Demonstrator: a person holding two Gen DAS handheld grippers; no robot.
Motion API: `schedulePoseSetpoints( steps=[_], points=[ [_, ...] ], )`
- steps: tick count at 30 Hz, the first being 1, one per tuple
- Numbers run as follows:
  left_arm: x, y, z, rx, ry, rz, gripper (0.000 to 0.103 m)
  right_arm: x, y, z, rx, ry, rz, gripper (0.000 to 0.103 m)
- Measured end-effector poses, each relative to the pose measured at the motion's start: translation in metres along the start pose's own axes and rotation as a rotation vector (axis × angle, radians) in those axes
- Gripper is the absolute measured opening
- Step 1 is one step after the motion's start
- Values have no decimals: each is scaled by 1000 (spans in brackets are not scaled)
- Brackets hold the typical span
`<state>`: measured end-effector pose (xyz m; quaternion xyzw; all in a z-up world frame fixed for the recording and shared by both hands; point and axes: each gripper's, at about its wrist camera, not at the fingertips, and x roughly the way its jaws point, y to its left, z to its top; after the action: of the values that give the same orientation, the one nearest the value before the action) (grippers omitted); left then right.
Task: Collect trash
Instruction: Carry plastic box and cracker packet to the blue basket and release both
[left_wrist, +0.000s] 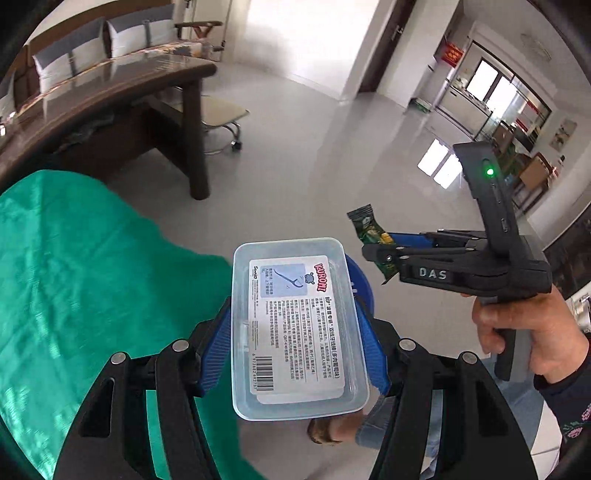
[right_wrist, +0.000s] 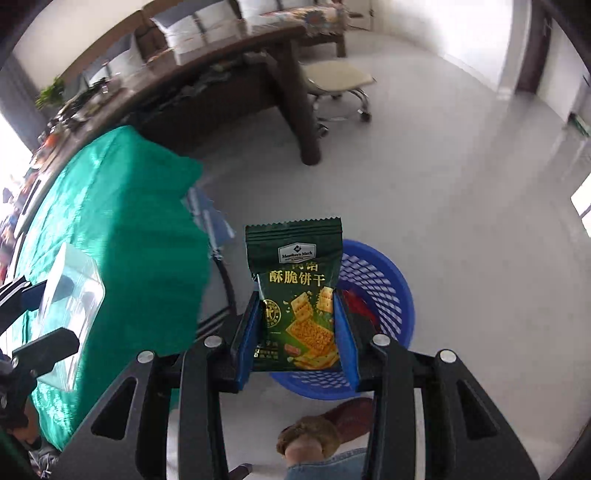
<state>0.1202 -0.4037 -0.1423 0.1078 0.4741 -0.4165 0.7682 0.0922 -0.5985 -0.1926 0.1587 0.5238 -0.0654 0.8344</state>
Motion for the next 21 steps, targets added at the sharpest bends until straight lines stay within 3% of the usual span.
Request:
schedulePoseSetpoints(
  steps=[11,13,14,15,16,18,21],
  points=[
    [109,-20,23,-4,95,-14,62,58,-74,-5,186,62,60,37],
    [128,-20,25,1,116,-27,65,67,-86,-6,220,70,72,41],
    [135,-19,26,3,122,-28,71,69,-90,-7,234,69,85,47],
    [140,-19,27,4,122,-17,85,71,-94,-6,251,64,95,63],
    [142,-18,27,4,103,8,88,71,-100,-7,267,57,97,73],
    [141,-16,28,0,81,18,88,69,-110,-6,304,38,108,73],
    [127,-13,27,-33,27,59,88,52,-121,-9,341,-8,109,82]
  ],
)
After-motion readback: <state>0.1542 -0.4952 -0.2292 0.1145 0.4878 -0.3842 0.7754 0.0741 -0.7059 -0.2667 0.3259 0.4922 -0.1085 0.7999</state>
